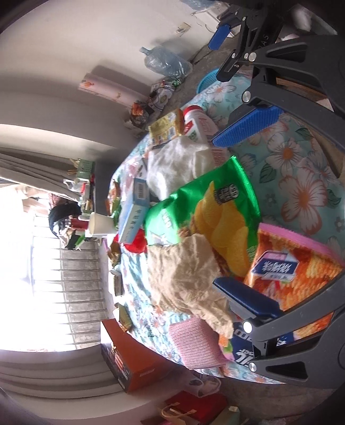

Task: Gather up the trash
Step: 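Grasp the beige cloth with the left gripper while the right gripper grasps the white towel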

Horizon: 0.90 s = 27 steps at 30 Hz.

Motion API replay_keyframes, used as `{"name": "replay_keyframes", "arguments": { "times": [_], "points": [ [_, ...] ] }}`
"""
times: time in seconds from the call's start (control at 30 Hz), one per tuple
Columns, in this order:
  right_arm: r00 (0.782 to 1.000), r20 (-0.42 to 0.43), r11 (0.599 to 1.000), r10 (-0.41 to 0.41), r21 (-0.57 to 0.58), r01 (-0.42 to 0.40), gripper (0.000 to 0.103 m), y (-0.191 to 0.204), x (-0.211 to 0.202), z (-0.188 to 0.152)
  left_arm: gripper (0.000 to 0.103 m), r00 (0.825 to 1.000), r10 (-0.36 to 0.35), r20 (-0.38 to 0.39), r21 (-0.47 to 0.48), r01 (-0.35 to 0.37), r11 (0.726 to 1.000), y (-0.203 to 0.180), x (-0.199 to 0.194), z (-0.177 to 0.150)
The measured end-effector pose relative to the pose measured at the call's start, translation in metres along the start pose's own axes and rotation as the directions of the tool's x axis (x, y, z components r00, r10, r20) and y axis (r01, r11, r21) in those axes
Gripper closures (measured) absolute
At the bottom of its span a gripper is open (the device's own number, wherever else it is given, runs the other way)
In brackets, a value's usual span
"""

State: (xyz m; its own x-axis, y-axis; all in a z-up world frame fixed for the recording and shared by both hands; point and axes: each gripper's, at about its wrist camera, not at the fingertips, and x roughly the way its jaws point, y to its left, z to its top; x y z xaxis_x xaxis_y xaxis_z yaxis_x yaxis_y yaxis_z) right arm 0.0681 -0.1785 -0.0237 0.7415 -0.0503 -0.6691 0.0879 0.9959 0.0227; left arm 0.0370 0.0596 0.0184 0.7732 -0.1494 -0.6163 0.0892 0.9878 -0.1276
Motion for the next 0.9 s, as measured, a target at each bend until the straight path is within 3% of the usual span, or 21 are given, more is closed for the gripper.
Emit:
{"name": "replay_keyframes", "arguments": {
  "times": [0.1,0.23,0.33,0.47,0.57,0.67,0.8,0.9],
  "points": [
    [0.997,0.063,0.999,0.033,-0.019,-0.032,0.006,0.009,0.004,0.011,0.009,0.998,-0.001,0.064,-0.044,0.003,0.999,0.026,-0.003,0.011],
    [0.991,0.094,0.995,0.095,-0.04,-0.091,0.006,0.022,0.009,0.03,0.009,0.995,0.06,0.075,-0.058,-0.056,0.997,0.057,-0.002,0.026],
    [0.983,0.091,0.987,0.157,-0.048,-0.153,0.006,0.031,0.014,0.041,0.009,0.996,0.061,0.068,-0.084,-0.056,0.995,0.079,-0.001,0.032],
    [0.976,0.06,0.977,0.21,-0.056,-0.207,0.006,0.043,0.025,0.049,0.011,1.0,-0.02,0.014,-0.092,0.021,0.996,0.088,0.014,0.033],
    [0.969,0.038,0.969,0.244,-0.055,-0.242,0.006,0.05,0.031,0.052,0.027,0.999,-0.046,-0.019,-0.078,0.044,0.996,0.089,0.025,0.035],
    [0.962,0.019,0.961,0.274,-0.057,-0.272,0.007,0.054,0.035,0.053,0.028,0.996,-0.081,-0.042,-0.113,0.076,0.991,0.097,0.032,0.038],
    [0.956,-0.027,0.954,0.292,-0.054,-0.293,0.013,0.059,0.049,0.056,0.028,0.982,-0.135,-0.135,-0.111,0.12,0.987,0.099,0.058,0.037],
    [0.944,-0.073,0.946,0.321,-0.027,-0.323,0.019,0.062,0.063,0.059,0.028,0.978,-0.119,-0.169,-0.088,0.106,0.991,0.092,0.075,0.035]
  ]
}}
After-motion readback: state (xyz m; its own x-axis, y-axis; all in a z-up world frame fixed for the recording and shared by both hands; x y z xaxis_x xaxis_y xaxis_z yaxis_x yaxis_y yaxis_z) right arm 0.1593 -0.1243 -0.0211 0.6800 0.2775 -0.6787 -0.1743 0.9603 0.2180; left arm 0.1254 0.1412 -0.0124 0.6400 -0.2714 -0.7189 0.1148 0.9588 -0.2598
